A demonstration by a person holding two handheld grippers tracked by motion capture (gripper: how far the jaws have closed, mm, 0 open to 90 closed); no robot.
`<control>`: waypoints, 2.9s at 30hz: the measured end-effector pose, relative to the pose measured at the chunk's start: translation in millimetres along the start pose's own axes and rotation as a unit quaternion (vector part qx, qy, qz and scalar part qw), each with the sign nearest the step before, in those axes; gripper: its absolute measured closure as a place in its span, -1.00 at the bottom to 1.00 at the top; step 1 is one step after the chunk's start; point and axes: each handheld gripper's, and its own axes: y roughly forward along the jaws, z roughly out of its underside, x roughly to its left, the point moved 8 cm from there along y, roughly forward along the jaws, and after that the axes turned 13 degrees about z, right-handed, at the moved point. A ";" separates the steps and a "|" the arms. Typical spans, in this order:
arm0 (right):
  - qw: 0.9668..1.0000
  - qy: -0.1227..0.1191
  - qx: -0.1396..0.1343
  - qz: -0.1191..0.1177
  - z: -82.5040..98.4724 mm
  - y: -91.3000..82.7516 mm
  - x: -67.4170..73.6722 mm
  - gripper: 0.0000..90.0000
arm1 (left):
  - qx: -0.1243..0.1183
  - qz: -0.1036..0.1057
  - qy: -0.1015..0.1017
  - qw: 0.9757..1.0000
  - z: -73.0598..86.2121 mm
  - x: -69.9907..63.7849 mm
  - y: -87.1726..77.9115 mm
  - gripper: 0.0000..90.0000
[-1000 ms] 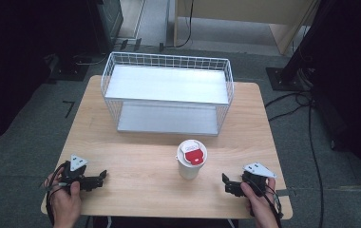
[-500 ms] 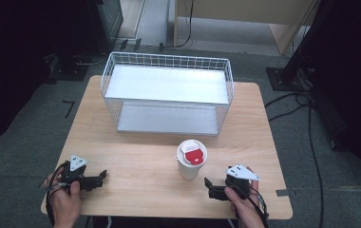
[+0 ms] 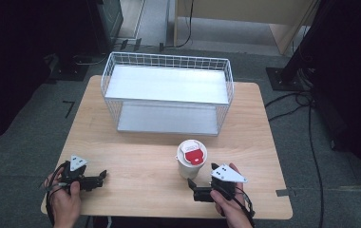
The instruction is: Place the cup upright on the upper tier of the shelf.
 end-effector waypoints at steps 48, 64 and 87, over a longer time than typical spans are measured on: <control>0.980 0.070 -0.134 0.129 -34.8 43.7 19.3 -0.88 | -0.003 0.005 -0.004 1.000 -0.1 0.2 -0.5 -1.00; 0.967 0.055 -0.208 0.132 -99.7 17.9 17.9 -0.88 | -0.004 0.004 -0.004 1.000 -0.3 0.3 -0.5 -1.00; 0.945 0.060 -0.289 0.141 -205.2 -5.6 6.8 -0.88 | -0.003 0.005 -0.004 1.000 -0.3 0.3 -0.7 -1.00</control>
